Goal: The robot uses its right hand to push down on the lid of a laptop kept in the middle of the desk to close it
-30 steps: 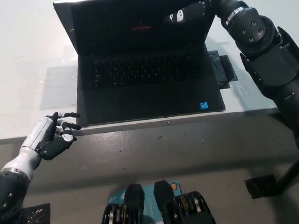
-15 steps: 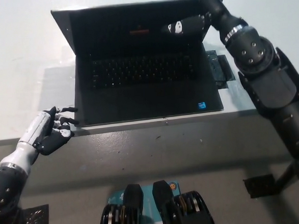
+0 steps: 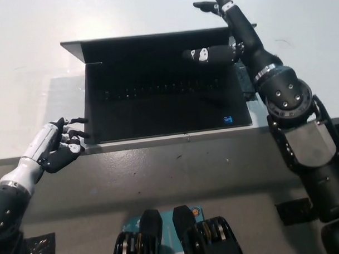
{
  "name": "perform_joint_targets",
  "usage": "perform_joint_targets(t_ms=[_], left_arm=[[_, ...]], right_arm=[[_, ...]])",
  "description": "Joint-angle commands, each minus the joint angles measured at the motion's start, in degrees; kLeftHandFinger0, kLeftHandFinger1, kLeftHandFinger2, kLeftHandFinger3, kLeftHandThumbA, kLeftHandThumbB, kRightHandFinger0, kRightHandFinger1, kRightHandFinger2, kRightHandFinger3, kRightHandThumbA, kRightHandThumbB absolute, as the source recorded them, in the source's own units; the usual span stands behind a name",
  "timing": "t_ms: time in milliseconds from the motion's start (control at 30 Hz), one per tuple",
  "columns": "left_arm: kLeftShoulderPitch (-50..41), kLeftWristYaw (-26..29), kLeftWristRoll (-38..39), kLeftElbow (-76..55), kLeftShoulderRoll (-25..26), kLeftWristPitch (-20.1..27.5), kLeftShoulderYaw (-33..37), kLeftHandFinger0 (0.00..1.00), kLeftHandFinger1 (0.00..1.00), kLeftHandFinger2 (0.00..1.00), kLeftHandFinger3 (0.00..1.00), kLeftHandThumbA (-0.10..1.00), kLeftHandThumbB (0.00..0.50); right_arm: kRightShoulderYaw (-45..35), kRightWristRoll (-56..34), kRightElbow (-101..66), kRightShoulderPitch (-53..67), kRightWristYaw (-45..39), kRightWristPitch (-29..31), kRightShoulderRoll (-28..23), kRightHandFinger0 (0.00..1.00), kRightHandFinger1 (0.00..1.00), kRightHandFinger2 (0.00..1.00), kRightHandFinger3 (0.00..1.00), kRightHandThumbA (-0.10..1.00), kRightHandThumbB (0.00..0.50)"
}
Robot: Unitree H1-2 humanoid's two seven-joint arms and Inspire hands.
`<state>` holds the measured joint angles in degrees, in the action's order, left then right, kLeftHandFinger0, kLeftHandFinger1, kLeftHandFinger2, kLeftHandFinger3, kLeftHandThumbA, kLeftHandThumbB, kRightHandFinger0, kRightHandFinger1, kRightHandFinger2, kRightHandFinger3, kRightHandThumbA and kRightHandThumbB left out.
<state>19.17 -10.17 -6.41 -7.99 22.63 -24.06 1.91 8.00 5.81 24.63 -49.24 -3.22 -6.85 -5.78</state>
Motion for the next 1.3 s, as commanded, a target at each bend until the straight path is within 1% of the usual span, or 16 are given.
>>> perform_joint_targets(t_ms=[0,100,300,333,400,500,567,600,633,733,900,933,967,1033,1200,1267], left_arm=[[2.25,-0.54,-1.21,-0.93,2.62,1.07,-0.70,0.41,0.47,0.60,0.74,-0.01,0.000],[2.58,-0.48,-1.22,-0.77,2.57,1.00,-0.80,0.40,0.47,0.59,0.73,-0.01,0.000],[3.42,-0.95,-1.06,-0.42,2.88,1.16,-0.73,0.42,0.48,0.61,0.74,0.01,0.000],[3.56,-0.88,-1.17,-0.22,2.92,1.44,-0.69,0.41,0.48,0.60,0.73,0.01,0.000],[3.95,-0.81,-1.34,0.01,2.98,1.53,-0.59,0.41,0.47,0.59,0.72,0.01,0.000],[4.92,-1.04,-1.38,0.22,3.15,1.28,-0.44,0.40,0.46,0.58,0.71,0.01,0.000],[5.60,-1.18,-1.49,0.54,3.29,1.09,-0.29,0.41,0.47,0.59,0.72,0.01,0.000],[5.74,-1.24,-1.53,0.56,3.31,1.06,-0.20,0.41,0.47,0.58,0.71,0.02,0.000],[6.02,-1.32,-1.62,0.34,3.33,0.54,-0.16,0.41,0.47,0.58,0.71,0.03,0.000],[6.81,-1.60,-1.53,0.70,3.29,0.53,-0.17,0.39,0.46,0.58,0.71,0.03,0.000],[7.34,-1.58,-1.85,0.85,3.38,0.27,-0.01,0.40,0.46,0.56,0.69,0.02,0.001],[7.36,-1.50,-1.94,0.69,3.31,-0.04,-0.01,0.40,0.46,0.56,0.69,0.02,0.001],[7.37,-1.42,-1.97,0.63,3.22,-0.18,-0.05,0.39,0.45,0.56,0.68,0.00,0.002],[7.38,-1.38,-1.95,0.82,3.13,-0.01,-0.06,0.39,0.45,0.56,0.68,0.00,0.002],[7.29,-1.58,-1.61,0.75,3.15,0.48,-0.17,0.39,0.45,0.56,0.68,0.01,0.000],[7.36,-1.51,-1.70,1.00,3.19,1.18,-0.11,0.39,0.45,0.56,0.68,0.02,0.000]], right_arm=[[-3.47,-4.00,-2.72,4.96,-0.95,-12.94,1.91,1.00,0.86,0.80,1.00,1.00,0.282],[-5.01,-4.86,-4.42,6.51,-0.97,-14.47,2.77,1.00,0.86,0.80,1.00,1.00,0.275],[-5.69,-4.79,-4.89,9.41,-0.64,-14.66,3.86,0.96,0.82,0.77,0.98,1.00,0.276],[-5.60,-4.92,-4.86,9.87,-0.71,-14.41,3.97,0.96,0.82,0.77,0.98,1.00,0.262],[-6.31,-5.76,-4.87,10.79,-0.57,-15.18,4.62,0.97,0.83,0.79,0.99,1.00,0.275],[-7.74,-6.50,-4.77,11.28,0.38,-15.77,5.51,0.99,0.83,0.78,0.96,1.00,0.285],[-8.61,-6.94,-4.87,11.63,0.75,-16.18,6.02,0.99,0.83,0.78,0.95,1.00,0.278],[-8.74,-6.95,-5.03,11.71,0.75,-16.27,6.05,0.98,0.83,0.79,0.96,1.00,0.233],[-8.79,-7.07,-5.29,12.44,0.61,-16.88,6.22,0.98,0.85,0.83,1.00,1.00,0.244],[-10.23,-8.75,-5.56,13.39,0.23,-18.26,6.81,1.00,0.88,0.86,1.00,1.00,0.266],[-11.33,-9.17,-6.03,15.16,0.59,-19.22,7.67,1.00,0.88,0.88,1.00,1.00,0.225],[-11.41,-9.25,-6.12,15.59,0.49,-19.20,7.69,1.00,0.88,0.88,1.00,1.00,0.224],[-11.38,-8.99,-6.29,16.04,0.82,-19.26,7.81,0.97,0.87,0.87,1.00,1.00,0.235],[-11.85,-9.32,-6.46,16.54,1.03,-19.78,8.10,0.99,0.88,0.88,1.00,1.00,0.225],[-13.62,-10.25,-5.73,17.01,1.83,-20.06,9.20,1.00,0.88,0.88,1.00,1.00,0.230],[-13.77,-10.24,-5.35,17.14,1.97,-19.95,9.38,0.99,0.87,0.88,1.00,1.00,0.242]])
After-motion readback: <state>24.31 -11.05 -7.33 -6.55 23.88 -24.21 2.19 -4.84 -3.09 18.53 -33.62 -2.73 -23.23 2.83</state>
